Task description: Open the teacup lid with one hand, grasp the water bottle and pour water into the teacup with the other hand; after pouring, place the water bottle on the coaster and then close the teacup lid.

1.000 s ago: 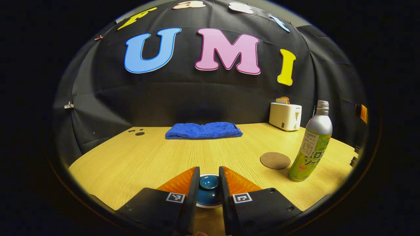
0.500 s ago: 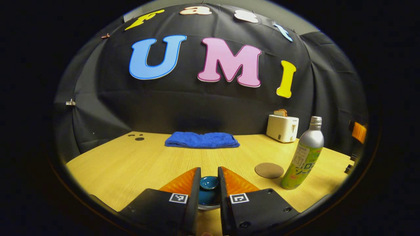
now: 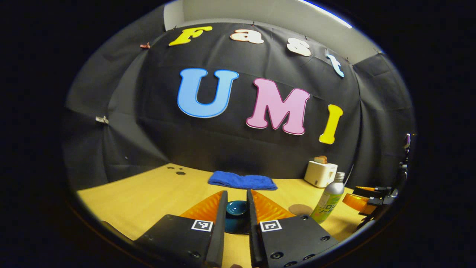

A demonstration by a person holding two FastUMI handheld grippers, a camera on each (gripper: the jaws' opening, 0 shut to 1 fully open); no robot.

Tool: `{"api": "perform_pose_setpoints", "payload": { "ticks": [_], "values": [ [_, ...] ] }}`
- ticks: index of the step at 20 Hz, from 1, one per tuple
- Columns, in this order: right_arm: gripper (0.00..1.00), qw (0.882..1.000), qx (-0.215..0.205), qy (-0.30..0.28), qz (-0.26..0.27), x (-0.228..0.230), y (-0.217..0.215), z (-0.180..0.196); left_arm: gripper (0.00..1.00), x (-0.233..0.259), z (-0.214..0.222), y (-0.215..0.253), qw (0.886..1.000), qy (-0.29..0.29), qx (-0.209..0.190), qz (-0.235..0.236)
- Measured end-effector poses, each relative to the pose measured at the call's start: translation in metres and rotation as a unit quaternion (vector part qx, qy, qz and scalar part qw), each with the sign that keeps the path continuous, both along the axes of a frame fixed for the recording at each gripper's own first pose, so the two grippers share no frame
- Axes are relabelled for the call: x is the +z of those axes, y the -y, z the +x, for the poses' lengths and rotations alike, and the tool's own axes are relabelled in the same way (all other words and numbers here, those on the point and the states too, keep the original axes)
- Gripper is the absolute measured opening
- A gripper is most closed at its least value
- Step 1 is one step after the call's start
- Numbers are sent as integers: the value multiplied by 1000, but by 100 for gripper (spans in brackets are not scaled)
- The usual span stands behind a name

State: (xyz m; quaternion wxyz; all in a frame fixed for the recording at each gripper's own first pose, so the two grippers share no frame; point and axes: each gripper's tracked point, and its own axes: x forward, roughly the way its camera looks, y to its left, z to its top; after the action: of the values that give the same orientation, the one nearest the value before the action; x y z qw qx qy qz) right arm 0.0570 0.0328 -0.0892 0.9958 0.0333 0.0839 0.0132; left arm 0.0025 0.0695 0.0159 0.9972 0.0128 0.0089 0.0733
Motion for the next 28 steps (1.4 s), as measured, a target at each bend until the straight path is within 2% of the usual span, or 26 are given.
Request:
{"api": "perform_pose_setpoints", "payload": {
  "ticks": [2,4,9,11,13,15,16,17,18,21,23,25,27,28],
  "values": [
    [98,1000,1,-14,16,-13,-4,7,34,-2,-13,-1,1000,-5,-1,2],
    [98,999,-1,-30,26,-22,-10,19,31,-8,-18,-5,1000,-7,-1,-7],
    [98,999,-15,-43,12,-30,-11,32,31,-15,-18,-17,1000,-10,-3,-27],
    [99,999,-19,-47,5,-31,-12,36,31,-14,-20,-22,998,-7,-12,-57],
    [98,999,-30,-40,3,-29,-9,42,31,-12,-22,-33,994,0,-15,-107],
    [98,998,-30,-50,2,-37,-12,45,31,-14,-27,-54,994,2,6,-107],
    [96,998,-30,-54,-2,-39,-12,48,32,-15,-29,-62,995,1,14,-102],
    [87,998,-33,-55,-9,-39,-11,48,32,-13,-30,-63,994,4,12,-106],
    [83,998,-34,-56,-17,-38,-11,49,32,-11,-30,-60,994,6,10,-111],
    [81,997,-23,-58,-38,-37,-18,51,32,-17,-32,-62,995,-2,10,-103],
    [81,996,-12,-54,-77,-31,-24,52,32,-20,-34,-66,995,-5,17,-97],
    [80,989,-12,-31,-143,-17,-29,55,31,-20,-36,-69,995,-5,19,-96],
    [81,973,-11,-7,-229,-3,-37,61,32,-24,-39,-72,995,-10,23,-92],
    [81,962,-8,1,-274,1,-41,65,32,-25,-39,-74,995,-9,24,-94]
  ]
}}
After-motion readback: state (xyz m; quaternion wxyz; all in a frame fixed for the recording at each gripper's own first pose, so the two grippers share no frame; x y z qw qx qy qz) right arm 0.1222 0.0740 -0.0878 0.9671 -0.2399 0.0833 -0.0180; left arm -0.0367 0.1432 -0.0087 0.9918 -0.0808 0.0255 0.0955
